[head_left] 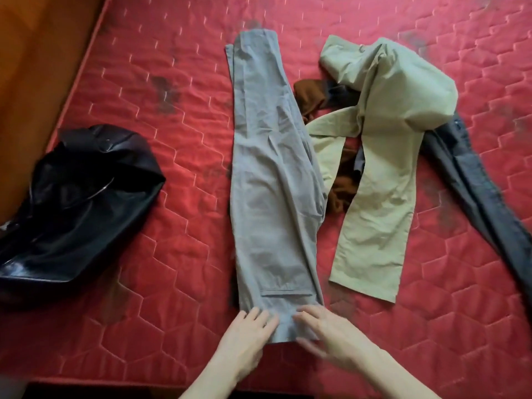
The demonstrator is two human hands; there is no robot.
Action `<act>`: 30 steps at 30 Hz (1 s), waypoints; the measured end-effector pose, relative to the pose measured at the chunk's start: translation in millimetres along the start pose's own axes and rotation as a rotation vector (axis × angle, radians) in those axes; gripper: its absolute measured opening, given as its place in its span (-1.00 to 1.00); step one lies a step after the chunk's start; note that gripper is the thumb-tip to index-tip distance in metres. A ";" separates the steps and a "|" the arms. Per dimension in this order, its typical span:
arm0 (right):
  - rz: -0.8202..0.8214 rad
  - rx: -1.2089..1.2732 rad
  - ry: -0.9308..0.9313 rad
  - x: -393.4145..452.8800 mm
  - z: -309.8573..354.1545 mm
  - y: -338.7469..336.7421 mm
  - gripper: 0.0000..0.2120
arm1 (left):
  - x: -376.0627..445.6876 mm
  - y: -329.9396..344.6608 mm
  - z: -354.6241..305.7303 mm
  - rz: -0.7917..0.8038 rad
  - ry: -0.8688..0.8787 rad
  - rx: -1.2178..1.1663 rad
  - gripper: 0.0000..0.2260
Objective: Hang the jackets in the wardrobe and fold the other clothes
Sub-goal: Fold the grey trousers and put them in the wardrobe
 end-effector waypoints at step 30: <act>-0.455 -0.559 -0.081 52.5 -96.9 31.9 -0.32 | 35.0 51.6 102.7 -0.277 0.330 0.322 -0.30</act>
Point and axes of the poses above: each hand's wrist, its own x-axis towards the middle knuckle, its own y-axis out of the palm, z = x × y, the point moved 3 cm from there along x, towards the middle knuckle, and after that the axes turned 2 degrees about -x, right-handed, at the moved point
